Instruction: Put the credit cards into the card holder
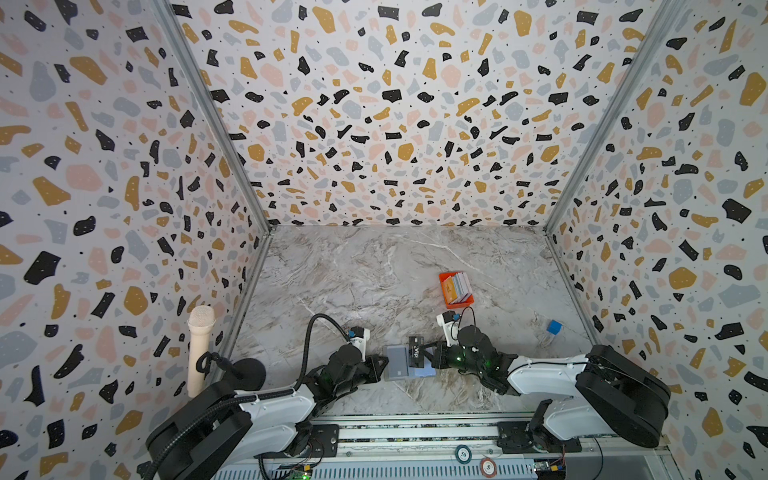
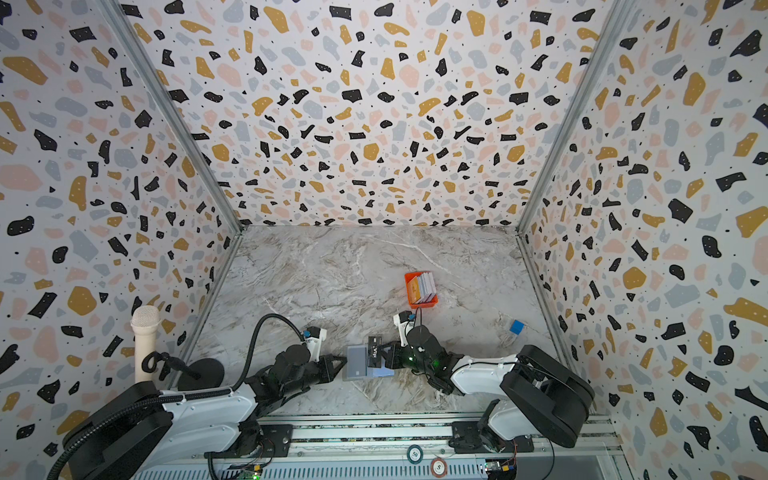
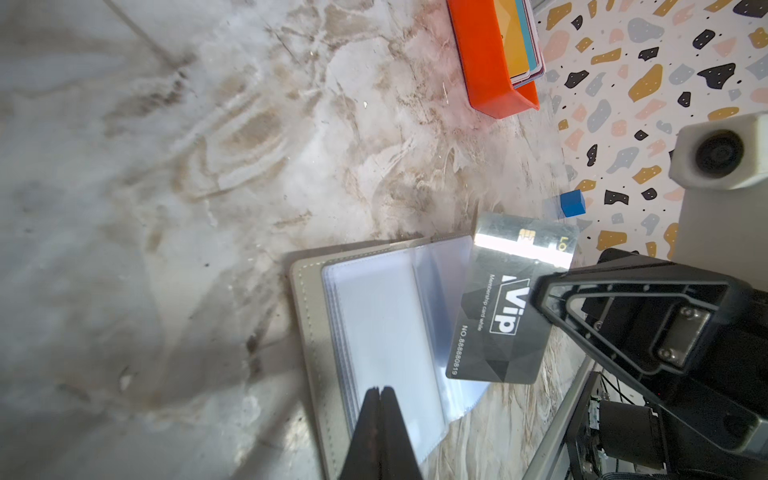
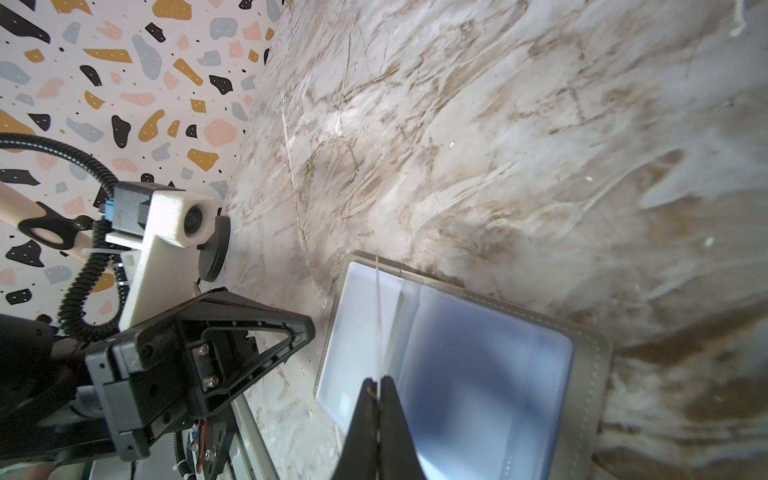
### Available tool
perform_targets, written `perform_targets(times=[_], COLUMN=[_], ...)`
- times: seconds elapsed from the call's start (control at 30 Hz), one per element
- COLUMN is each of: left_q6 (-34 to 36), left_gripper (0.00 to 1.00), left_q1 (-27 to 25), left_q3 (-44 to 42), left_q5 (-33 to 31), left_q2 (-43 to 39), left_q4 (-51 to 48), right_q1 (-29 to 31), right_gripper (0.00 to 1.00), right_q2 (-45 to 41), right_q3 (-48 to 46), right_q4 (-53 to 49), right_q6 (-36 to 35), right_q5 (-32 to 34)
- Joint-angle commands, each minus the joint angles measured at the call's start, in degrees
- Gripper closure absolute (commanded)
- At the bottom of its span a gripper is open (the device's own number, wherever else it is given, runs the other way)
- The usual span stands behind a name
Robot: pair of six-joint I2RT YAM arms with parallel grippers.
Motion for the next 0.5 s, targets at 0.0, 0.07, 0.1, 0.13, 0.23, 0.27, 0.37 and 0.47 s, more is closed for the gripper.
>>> perform_targets(times=[0.0, 0.07, 0.1, 0.13, 0.23, 0.27, 0.37, 0.47], left_q6=[1.06, 1.03, 0.99, 1.04, 1.0, 0.97, 1.15, 1.05], left_gripper=[1.0, 1.0, 1.0, 1.0, 1.0, 1.0, 1.0, 1.0], left_q1=[-0.21, -0.16, -0.2, -0.19, -0.21, -0.14, -0.15, -0.2], left_q3=[-0.13, -0.3, -0.26, -0.34, -0.32, -0.38, -0.14, -0.21], left_q5=[-0.81, -0.81, -0.81, -0.81, -0.77, -0.64, -0.34, -0.03], left_q2=[0.11, 0.2, 0.31, 0.43, 0.8, 1.05, 2.23, 3.55], left_q4=[0.41, 0.27, 0.08, 0.15, -0.12, 0.07, -0.19, 0.05], right_q1=[0.21, 0.25, 0.24, 0.21, 0.23, 0.25, 0.21, 0.23], right_gripper=[1.0, 1.0, 1.0, 1.0, 1.0, 1.0, 1.0, 1.0], right_q2=[0.62, 1.01, 1.18, 1.44, 2.3, 2.71, 3.39, 3.92], right_q3=[1.81, 2.02, 2.19, 2.29, 2.64, 2.69, 2.64, 2.73], right_q4=[1.79, 1.73, 1.73, 1.78, 2.21, 2.5, 3.59, 3.95], right_q6=[0.95, 0.94, 0.9, 0.88, 1.13, 1.22, 1.91, 2.64], right_q5=[0.26, 0.32, 0.31, 0.21, -0.02, -0.32, -0.81, -0.98])
